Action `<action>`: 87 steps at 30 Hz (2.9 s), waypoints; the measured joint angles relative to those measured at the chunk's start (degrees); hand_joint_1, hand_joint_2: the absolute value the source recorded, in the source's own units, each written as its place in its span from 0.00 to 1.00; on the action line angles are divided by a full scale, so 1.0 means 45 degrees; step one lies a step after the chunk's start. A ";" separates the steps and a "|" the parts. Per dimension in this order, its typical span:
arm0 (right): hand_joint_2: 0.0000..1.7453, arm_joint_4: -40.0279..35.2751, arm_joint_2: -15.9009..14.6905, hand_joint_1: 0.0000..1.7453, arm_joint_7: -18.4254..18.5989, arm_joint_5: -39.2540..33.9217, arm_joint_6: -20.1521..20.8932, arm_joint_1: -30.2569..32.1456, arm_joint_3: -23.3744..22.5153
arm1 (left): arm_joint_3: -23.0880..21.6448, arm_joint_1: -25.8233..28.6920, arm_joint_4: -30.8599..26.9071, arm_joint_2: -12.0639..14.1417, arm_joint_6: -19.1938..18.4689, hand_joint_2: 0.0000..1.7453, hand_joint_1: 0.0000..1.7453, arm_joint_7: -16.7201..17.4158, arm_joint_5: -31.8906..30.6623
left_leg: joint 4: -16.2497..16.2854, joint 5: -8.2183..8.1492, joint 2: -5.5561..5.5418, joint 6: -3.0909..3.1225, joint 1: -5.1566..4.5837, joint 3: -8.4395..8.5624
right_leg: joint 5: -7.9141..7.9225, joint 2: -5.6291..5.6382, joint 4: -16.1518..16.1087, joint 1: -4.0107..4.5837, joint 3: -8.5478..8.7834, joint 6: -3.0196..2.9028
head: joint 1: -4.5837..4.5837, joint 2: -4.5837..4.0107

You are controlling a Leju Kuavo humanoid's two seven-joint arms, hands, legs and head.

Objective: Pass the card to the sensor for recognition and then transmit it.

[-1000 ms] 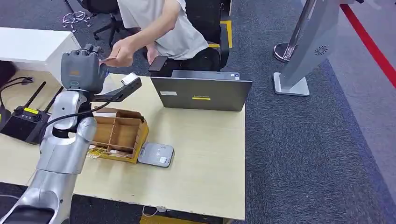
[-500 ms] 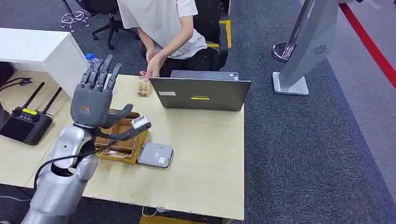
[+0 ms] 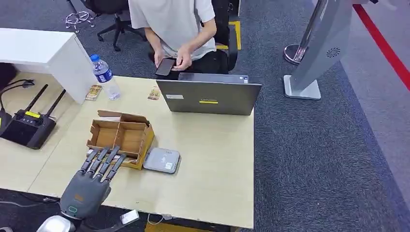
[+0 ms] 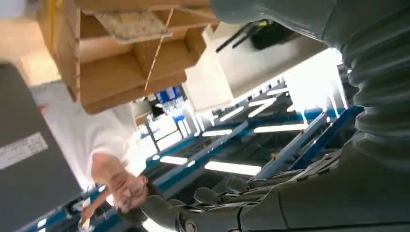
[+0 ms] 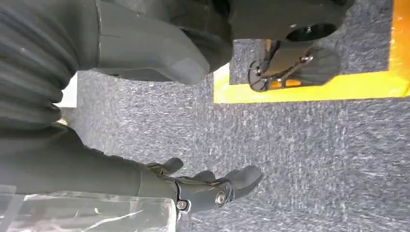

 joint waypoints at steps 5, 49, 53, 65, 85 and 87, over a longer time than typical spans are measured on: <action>1.00 -0.0005 0.0000 0.00 0.0166 0.0190 0.0161 -0.0004 0.0005 | 0.0414 -0.0923 0.1290 -0.0511 -0.0229 1.00 0.00 -0.0340 0.0258 | 0.0001 0.0024 -0.0010 0.0003 0.0000 0.0000 | 0.0031 -0.0006 0.0000 0.0000 0.0006 0.0002 | 0.0005 0.0000; 1.00 -0.0010 0.0000 0.00 0.0302 0.0845 0.0306 -0.0029 0.0267 | 0.1545 -0.3923 0.4965 -0.3172 -0.0496 1.00 0.00 -0.1875 0.0210 | 0.0006 0.0037 -0.0003 0.0004 0.0000 -0.0001 | 0.0048 0.0002 0.0000 0.0000 -0.0004 -0.0002 | 0.0000 0.0000; 1.00 -0.0010 0.0000 0.00 0.0302 0.0860 0.0306 -0.0029 0.0311 | 0.1482 -0.3939 0.5024 -0.3226 -0.0491 1.00 0.00 -0.1875 0.0205 | 0.0006 0.0037 -0.0003 0.0004 0.0001 -0.0001 | 0.0048 0.0002 0.0000 0.0000 -0.0005 -0.0002 | 0.0000 0.0000; 1.00 -0.0024 0.0000 0.00 0.0341 0.0860 0.0316 -0.0031 0.0335 | 0.1409 -0.4080 0.5281 -0.3264 -0.0773 1.00 0.00 -0.1598 0.0132 | 0.0006 0.0037 -0.0004 0.0004 0.0001 -0.0002 | 0.0048 0.0001 0.0000 0.0000 -0.0005 -0.0002 | 0.0000 0.0000; 1.00 -0.0024 0.0000 0.00 0.0375 0.0884 0.0345 -0.0029 0.0359 | 0.1317 -0.4254 0.5888 -0.3143 -0.1142 1.00 1.00 -0.1875 0.0754 | 0.0006 0.0037 -0.0003 0.0004 0.0001 -0.0003 | 0.0049 0.0003 0.0000 0.0000 -0.0004 -0.0002 | 0.0000 0.0000; 1.00 -0.0024 0.0000 0.00 0.0375 0.0889 0.0345 -0.0029 0.0364 | 0.1317 -0.4245 0.5903 -0.3138 -0.1113 1.00 1.00 -0.1894 0.0788 | 0.0006 0.0037 -0.0003 0.0004 0.0001 -0.0003 | 0.0049 0.0002 0.0000 0.0000 -0.0004 -0.0002 | 0.0000 0.0000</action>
